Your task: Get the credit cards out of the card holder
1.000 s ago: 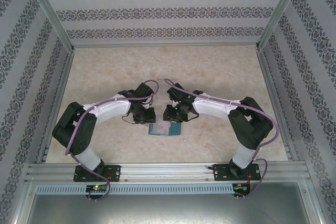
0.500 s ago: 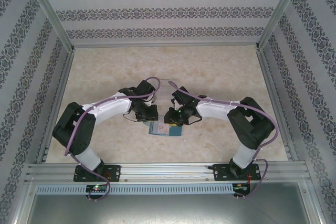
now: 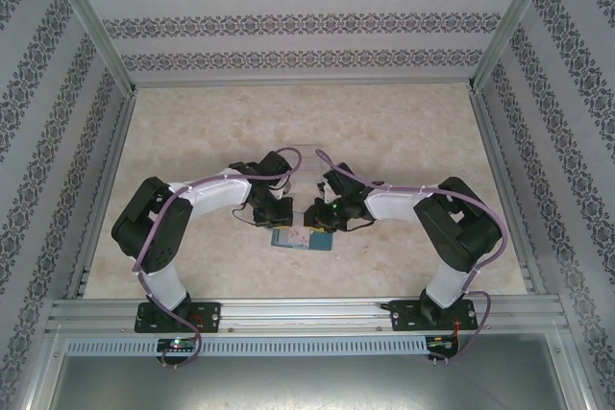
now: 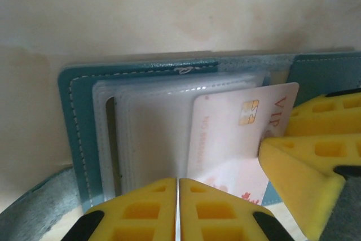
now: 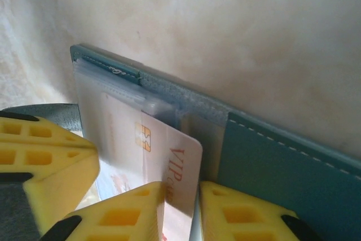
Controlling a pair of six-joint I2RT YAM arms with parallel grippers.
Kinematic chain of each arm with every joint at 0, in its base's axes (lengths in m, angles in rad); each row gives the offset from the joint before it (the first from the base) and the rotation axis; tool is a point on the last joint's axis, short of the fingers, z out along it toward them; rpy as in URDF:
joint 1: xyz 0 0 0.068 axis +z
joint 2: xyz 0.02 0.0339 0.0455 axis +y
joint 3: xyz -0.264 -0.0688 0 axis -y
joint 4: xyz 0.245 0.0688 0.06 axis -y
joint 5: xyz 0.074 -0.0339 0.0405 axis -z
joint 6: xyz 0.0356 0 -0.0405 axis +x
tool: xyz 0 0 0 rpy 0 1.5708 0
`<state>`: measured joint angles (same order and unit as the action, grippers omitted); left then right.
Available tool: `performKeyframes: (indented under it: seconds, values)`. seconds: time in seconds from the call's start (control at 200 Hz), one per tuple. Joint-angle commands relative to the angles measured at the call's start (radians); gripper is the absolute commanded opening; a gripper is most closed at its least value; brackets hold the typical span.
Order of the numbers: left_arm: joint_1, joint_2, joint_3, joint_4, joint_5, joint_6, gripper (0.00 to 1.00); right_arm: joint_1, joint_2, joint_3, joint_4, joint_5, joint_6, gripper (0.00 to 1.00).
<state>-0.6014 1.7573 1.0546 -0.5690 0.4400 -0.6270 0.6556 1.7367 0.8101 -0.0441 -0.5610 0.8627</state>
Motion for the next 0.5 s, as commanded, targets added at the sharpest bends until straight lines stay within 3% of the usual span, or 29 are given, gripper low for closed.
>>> performKeyframes:
  seconds: [0.0,0.495]
  values:
    - [-0.01,0.016,-0.022,-0.022,-0.021,0.026,0.09,-0.013,0.022,-0.036,0.114,-0.054,0.041,0.23]
    - [-0.009,0.019,-0.036,-0.027,-0.049,0.028,0.09,-0.025,-0.034,-0.057,0.092,-0.032,0.04,0.09]
